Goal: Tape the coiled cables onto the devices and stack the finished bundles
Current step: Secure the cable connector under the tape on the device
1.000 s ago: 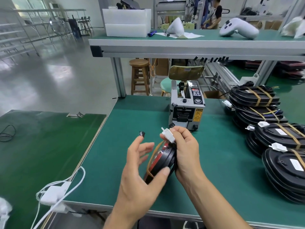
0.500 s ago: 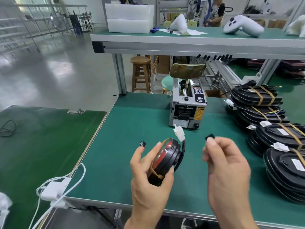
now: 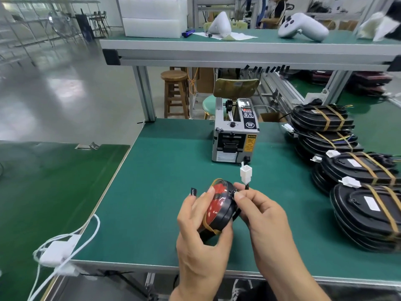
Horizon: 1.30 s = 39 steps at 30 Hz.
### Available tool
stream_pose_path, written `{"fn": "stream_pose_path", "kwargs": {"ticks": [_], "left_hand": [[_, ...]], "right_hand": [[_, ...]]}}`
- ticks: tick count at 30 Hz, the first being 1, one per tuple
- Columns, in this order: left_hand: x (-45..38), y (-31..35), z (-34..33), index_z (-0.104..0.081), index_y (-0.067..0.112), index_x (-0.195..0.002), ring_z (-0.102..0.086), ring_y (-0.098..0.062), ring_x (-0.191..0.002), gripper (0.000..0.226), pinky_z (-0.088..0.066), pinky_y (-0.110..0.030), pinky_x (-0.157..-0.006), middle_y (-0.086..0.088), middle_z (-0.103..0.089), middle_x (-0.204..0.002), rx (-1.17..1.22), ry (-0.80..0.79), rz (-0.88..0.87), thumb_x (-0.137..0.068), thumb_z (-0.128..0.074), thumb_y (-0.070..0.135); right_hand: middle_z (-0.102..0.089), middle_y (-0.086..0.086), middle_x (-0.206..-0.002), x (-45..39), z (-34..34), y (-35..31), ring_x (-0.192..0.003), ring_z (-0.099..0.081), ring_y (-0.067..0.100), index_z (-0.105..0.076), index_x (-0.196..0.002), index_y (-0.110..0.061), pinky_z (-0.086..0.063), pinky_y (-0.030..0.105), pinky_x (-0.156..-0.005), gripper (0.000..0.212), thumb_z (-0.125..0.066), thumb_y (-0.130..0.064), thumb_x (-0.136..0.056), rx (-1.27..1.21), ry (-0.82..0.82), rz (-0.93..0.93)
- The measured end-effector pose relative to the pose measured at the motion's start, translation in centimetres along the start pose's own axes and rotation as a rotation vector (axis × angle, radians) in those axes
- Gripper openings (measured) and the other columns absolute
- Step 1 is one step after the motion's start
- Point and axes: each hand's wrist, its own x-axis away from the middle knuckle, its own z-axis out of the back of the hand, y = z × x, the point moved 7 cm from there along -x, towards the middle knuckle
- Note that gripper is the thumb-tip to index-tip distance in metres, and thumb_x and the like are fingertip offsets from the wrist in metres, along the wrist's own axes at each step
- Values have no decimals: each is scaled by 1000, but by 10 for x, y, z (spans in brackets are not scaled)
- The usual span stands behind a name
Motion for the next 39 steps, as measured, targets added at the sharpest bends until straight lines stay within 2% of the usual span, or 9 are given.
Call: {"fn": "stream_pose_path", "kwargs": {"ticks": [2, 6, 11, 16, 22, 27, 32, 35, 39], "left_hand": [[-1, -1, 1, -34, 20, -152, -67, -18, -133, 90, -55, -27, -106, 7, -70, -144, 3, 0, -1, -79, -87, 9], [0, -3, 2, -34, 23, -152, -69, -20, -131, 91, -57, -38, -106, 10, -69, -145, 4, -2, 7, -80, -87, 9], [0, -3, 2, -34, 21, -152, -66, -18, -134, 91, -56, -41, -105, 7, -69, -146, -13, -8, -13, -80, -88, 9], [3, -1, 0, -33, 20, -152, -64, -18, -137, 91, -60, -48, -101, 5, -68, -148, -38, -23, -39, -81, -88, 10], [4, 2, -2, -37, 11, -149, -63, -21, -139, 87, -55, -29, -109, 8, -67, -149, -21, -49, -70, -79, -87, 6], [4, 2, -3, -37, 7, -148, -64, -19, -138, 86, -56, -30, -107, 5, -67, -148, -23, -65, -89, -79, -88, 6], [4, 5, -5, -36, 13, -149, -62, -16, -140, 88, -49, -19, -111, 1, -68, -147, -24, -91, -108, -77, -88, 6], [5, 5, -6, -35, 15, -150, -62, -15, -139, 90, -50, -20, -110, 1, -69, -146, -35, -99, -121, -78, -87, 6], [7, 4, -7, -34, 18, -152, -62, -18, -139, 92, -56, -28, -108, 6, -66, -150, -50, -84, -151, -78, -87, 6]], "right_hand": [[-79, -6, -113, -2, 1, -3, -120, -67, 12, -78, -76, -16, -42, 48, -118, 21, -70, -13, -94, 46, -11, -12], [-79, -5, -108, -7, 3, -7, -121, -66, 4, -75, -77, -5, -41, 48, -119, 19, -72, -14, -93, 90, -48, -48], [-79, -7, -108, -6, 2, -14, -108, -68, -2, -77, -73, -14, -44, 47, -116, 19, -74, -21, -91, 168, -74, -82], [-80, -2, -103, -7, 6, -18, -94, -69, 6, -74, -67, -17, -50, 47, -106, 24, -74, -20, -91, 215, -60, -109], [-80, -2, -104, -4, 9, -22, -88, -63, 13, -72, -63, -19, -51, 51, -105, 25, -75, -22, -88, 267, -56, -142], [-80, -1, -103, -4, 9, -22, -84, -57, 18, -72, -69, -15, -52, 52, -103, 21, -74, -21, -89, 278, -62, -166], [-80, -1, -103, -5, 12, -21, -87, -64, 18, -73, -68, -16, -53, 53, -103, 21, -76, -21, -89, 297, -48, -178], [-80, -2, -103, -6, 13, -21, -88, -65, 19, -74, -72, -13, -54, 54, -103, 20, -76, -20, -90, 311, -48, -185], [-81, 0, -100, -6, 15, -23, -82, -61, 19, -72, -75, -10, -53, 55, -102, 18, -75, -19, -91, 323, -50, -189]]}}
